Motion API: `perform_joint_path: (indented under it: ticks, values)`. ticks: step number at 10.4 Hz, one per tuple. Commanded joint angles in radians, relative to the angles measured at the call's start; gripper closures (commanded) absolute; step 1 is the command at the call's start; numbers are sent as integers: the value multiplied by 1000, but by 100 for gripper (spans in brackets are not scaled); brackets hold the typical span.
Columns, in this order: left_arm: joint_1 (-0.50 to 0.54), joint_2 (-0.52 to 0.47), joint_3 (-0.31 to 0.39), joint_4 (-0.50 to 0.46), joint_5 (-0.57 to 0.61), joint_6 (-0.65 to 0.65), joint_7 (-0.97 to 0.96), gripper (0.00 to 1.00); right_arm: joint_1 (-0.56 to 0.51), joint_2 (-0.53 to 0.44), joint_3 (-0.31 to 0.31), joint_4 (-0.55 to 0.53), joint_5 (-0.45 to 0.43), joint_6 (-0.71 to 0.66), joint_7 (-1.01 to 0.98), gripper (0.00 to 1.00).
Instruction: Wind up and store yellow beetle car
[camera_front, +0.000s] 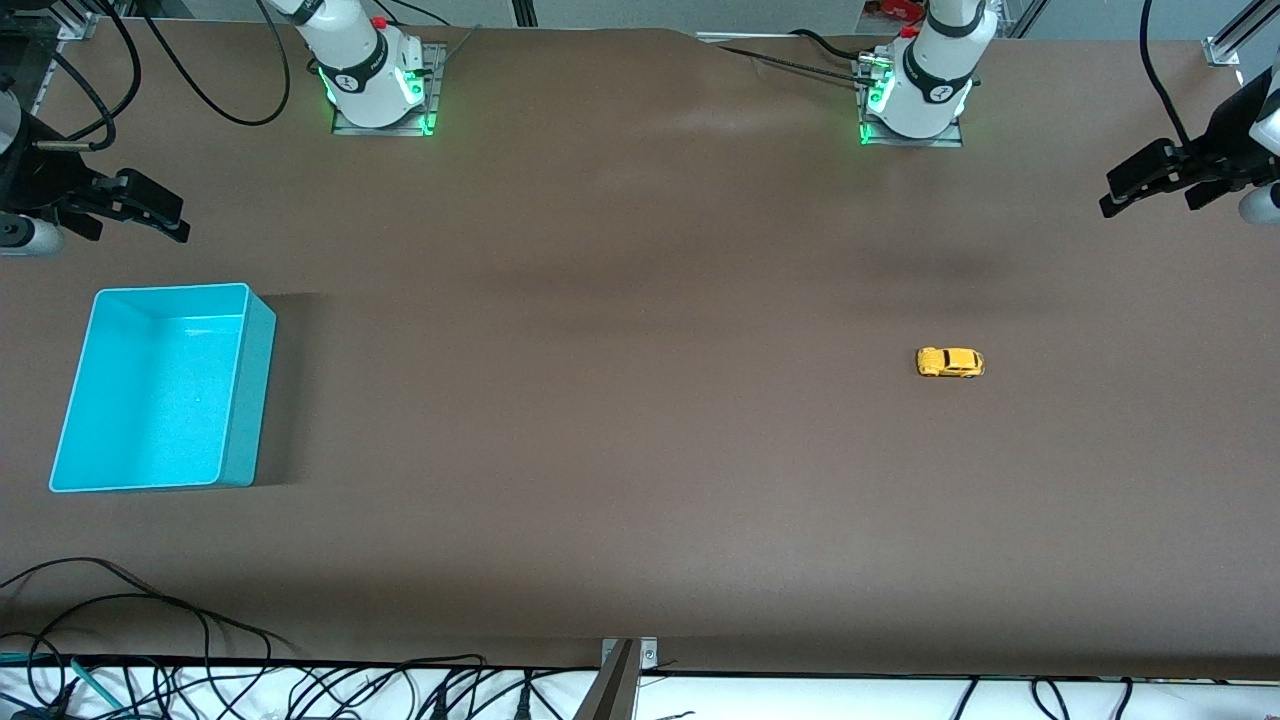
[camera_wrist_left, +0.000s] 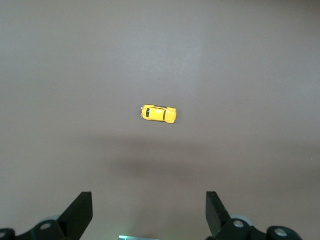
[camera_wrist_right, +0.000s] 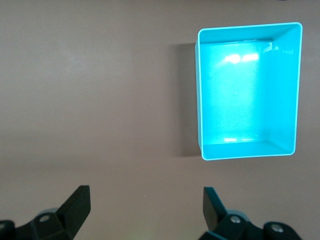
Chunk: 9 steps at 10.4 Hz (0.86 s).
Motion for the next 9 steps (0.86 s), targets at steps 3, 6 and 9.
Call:
perform_joint_path:
  ticks: [3, 6, 9]
  values:
    - [8, -18, -3, -25, -10, 19, 22, 0, -3, -8, 2, 1, 3, -2, -2, 0]
    - [8, -38, -3, -57, -10, 45, 22, 0, -3, -8, 2, 1, 3, -2, -2, 0]
    - [7, -41, -3, -63, -10, 54, 22, 0, -3, -8, 2, 1, 5, -4, -2, 0]
